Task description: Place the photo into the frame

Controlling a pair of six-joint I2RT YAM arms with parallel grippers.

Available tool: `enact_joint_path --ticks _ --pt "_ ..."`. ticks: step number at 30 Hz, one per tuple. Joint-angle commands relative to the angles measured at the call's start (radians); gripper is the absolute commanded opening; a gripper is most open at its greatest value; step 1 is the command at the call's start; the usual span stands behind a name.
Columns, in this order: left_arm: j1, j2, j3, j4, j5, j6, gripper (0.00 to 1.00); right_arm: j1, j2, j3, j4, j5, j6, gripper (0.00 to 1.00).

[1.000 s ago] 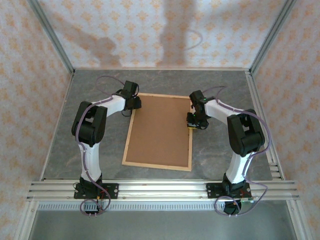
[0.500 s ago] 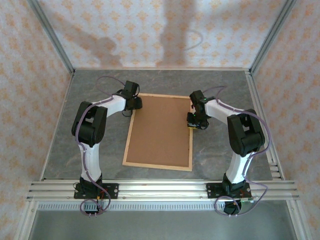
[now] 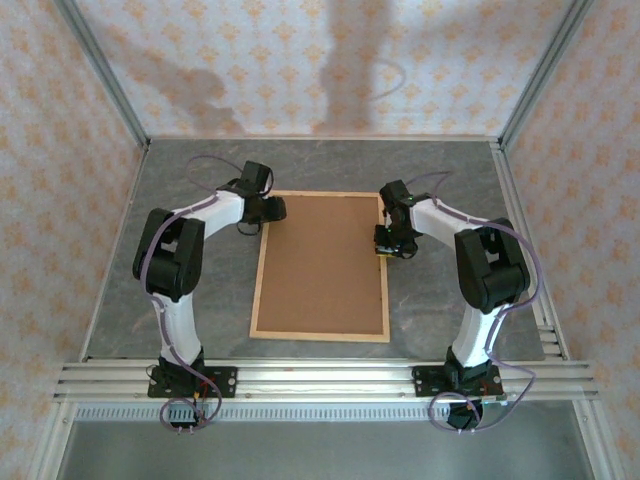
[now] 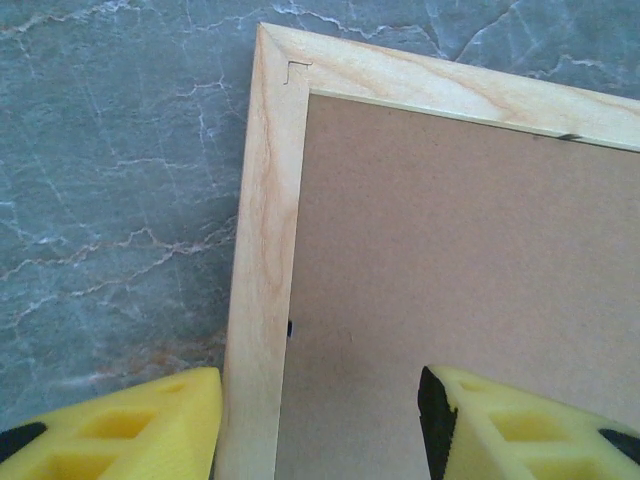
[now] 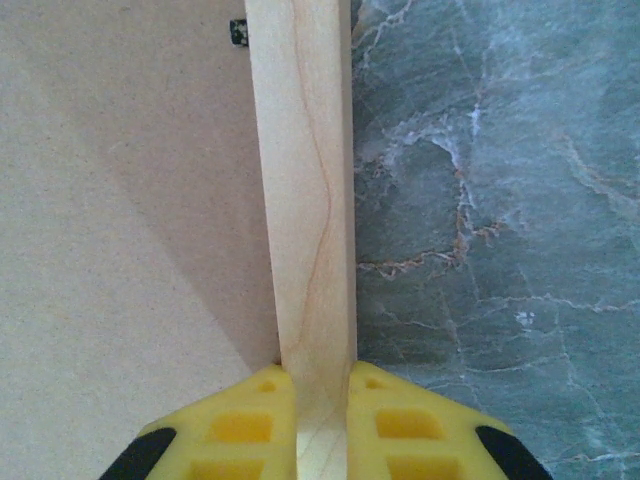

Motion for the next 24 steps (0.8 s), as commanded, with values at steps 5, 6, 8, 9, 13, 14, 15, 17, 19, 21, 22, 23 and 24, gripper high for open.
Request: enact_joint_path --ticks 5,6,8,9,13,14,15,17,19,21,22,23,24 --pt "0.032 -0.012 0.004 -0.046 0.012 -0.002 0.46 0.001 0.056 -0.008 0.031 0.05 -0.007 0.14" --pt "0.033 -0.003 0.014 -0.052 0.007 0.002 0.42 0.001 0.057 -0.007 0.031 0.05 -0.007 0.14" --pt "0.035 0.017 0.027 -0.058 0.0 0.009 0.36 0.001 0.057 -0.008 0.029 0.049 -0.007 0.14" --pt "0.036 0.023 0.033 -0.06 -0.001 0.011 0.34 0.001 0.057 -0.007 0.029 0.049 -0.008 0.14" --pt "0.036 0.053 0.056 -0.064 0.004 0.015 0.3 0.002 0.056 -0.005 0.027 0.05 -0.009 0.14" --pt "0.036 0.061 0.062 -0.068 0.005 0.018 0.3 0.001 0.057 -0.004 0.027 0.05 -0.008 0.14" --pt "0.036 0.066 0.068 -0.072 0.003 0.022 0.3 0.001 0.056 -0.004 0.028 0.05 -0.009 0.14" --pt "0.036 0.076 0.077 -0.075 -0.005 0.027 0.28 0.002 0.058 -0.002 0.025 0.048 -0.009 0.14" --pt "0.037 0.082 0.084 -0.079 -0.006 0.027 0.27 0.002 0.06 -0.002 0.025 0.048 -0.009 0.14" --pt "0.037 0.081 0.084 -0.076 0.003 0.029 0.27 0.002 0.06 -0.002 0.025 0.048 -0.01 0.14" --pt "0.038 0.076 0.081 -0.073 0.008 0.028 0.28 0.002 0.061 -0.004 0.027 0.049 -0.01 0.14" --pt "0.036 0.069 0.077 -0.068 0.011 0.025 0.29 0.001 0.06 -0.004 0.027 0.048 -0.011 0.14" --pt "0.038 0.06 0.072 -0.063 0.011 0.024 0.3 0.002 0.062 -0.004 0.027 0.047 -0.01 0.14"
